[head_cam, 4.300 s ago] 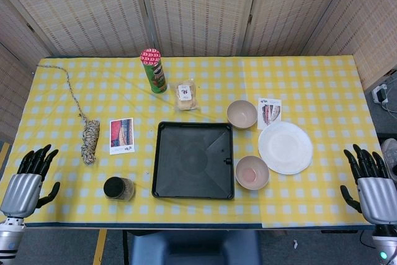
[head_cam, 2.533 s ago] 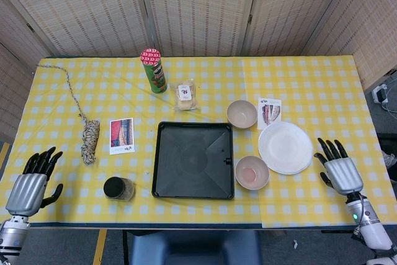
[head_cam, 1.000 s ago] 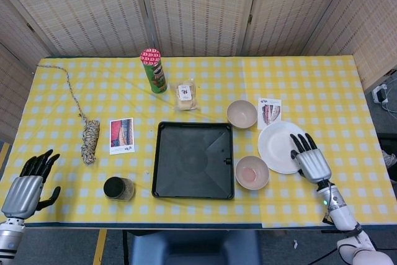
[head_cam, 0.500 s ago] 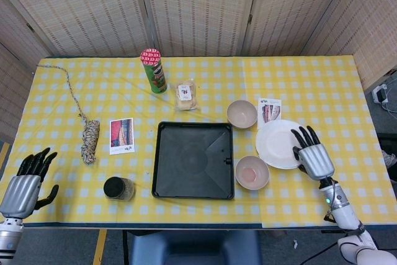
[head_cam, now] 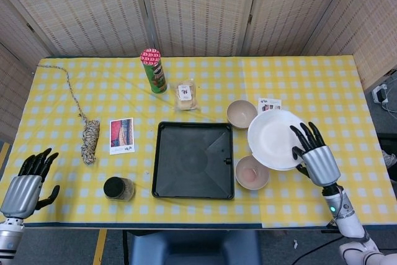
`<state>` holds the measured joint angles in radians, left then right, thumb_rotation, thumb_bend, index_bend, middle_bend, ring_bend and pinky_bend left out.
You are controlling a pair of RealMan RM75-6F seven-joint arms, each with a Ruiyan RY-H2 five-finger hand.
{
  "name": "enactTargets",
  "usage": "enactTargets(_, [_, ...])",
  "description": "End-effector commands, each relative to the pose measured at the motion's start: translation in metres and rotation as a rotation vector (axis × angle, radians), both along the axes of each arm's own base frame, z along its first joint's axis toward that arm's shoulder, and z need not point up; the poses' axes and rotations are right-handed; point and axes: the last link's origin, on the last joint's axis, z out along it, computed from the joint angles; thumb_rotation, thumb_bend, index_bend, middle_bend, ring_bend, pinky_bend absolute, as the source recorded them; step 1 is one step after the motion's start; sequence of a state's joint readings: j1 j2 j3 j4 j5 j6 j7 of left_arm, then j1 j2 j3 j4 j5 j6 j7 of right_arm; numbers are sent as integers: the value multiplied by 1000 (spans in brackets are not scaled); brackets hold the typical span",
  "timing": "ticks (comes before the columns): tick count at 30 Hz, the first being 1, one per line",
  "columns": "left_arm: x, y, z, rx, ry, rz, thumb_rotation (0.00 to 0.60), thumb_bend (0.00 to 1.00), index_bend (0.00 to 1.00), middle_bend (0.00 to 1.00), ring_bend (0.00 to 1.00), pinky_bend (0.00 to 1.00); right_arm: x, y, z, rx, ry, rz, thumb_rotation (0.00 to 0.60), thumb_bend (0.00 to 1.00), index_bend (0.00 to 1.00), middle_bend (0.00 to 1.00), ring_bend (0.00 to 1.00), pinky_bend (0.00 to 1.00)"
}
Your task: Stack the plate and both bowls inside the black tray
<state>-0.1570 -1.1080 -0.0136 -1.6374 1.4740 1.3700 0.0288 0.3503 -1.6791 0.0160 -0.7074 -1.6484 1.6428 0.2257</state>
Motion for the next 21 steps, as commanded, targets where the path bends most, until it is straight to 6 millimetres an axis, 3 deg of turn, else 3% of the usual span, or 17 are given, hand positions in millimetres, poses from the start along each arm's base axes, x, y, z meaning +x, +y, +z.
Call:
enactTargets(1, [2,-1,3,13,-11,-13,600,470,0,0,0,0,38,-2,-4,46,1,92,600,399,695,141,33,0])
enactTargets(11, [1,-5,14,48,-33,-11,600,470,0,0,0,0,130,-17,-51,213,47,166,600,400,695,129,38,0])
enactTargets(21, [-1,-7,26,82,-57,-5,600,470,0,0,0,0,176,-34,-101,323,127,163,600,400,695,123,35,0])
